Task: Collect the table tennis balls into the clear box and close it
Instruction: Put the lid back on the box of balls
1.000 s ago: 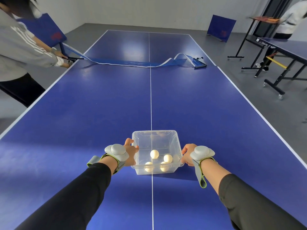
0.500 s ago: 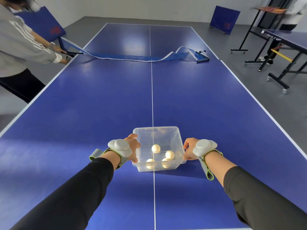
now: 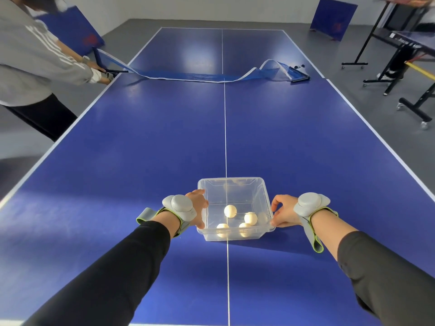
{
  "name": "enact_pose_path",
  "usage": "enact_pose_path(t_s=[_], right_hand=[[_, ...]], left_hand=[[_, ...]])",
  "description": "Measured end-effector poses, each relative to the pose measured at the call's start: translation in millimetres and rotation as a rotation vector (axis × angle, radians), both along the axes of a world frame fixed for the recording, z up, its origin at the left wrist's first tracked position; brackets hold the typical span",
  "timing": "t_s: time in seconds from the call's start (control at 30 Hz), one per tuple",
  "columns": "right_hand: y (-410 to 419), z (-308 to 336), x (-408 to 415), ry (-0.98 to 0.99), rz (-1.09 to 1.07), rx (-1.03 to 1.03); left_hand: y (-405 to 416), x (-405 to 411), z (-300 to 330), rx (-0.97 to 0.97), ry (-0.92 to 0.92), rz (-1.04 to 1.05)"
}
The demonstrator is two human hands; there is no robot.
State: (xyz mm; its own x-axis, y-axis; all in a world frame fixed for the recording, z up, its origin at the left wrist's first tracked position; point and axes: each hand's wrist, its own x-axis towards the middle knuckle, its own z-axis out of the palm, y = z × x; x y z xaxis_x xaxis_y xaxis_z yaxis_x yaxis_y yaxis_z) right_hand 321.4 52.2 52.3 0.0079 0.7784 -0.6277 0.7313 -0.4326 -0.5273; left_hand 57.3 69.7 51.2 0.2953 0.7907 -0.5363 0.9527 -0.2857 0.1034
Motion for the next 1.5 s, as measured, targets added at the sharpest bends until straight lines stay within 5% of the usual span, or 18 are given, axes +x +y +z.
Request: enact_pose_path(t_s=[0.17, 0.37, 0.67, 1.03, 1.5], right_hand=[[3, 3, -2, -0.137, 0.102, 0.010], [3, 1, 1, -0.030, 0.050, -0.029], [8, 9, -3, -0.288, 0.342, -0.010], [11, 9, 0, -0.366, 0.410, 0.024], [2, -6, 13, -0.056, 0.209, -0.041]], left_hand=[[-1, 1, 5, -0.029, 0.014, -0.025], [-2, -3, 6, -0.092, -0.051, 0.048], [1, -3, 4, -0.093, -0.073, 0.043], [1, -1, 5, -0.040, -0.003, -0.032], [2, -4, 2, -0.046, -0.068, 0.001]])
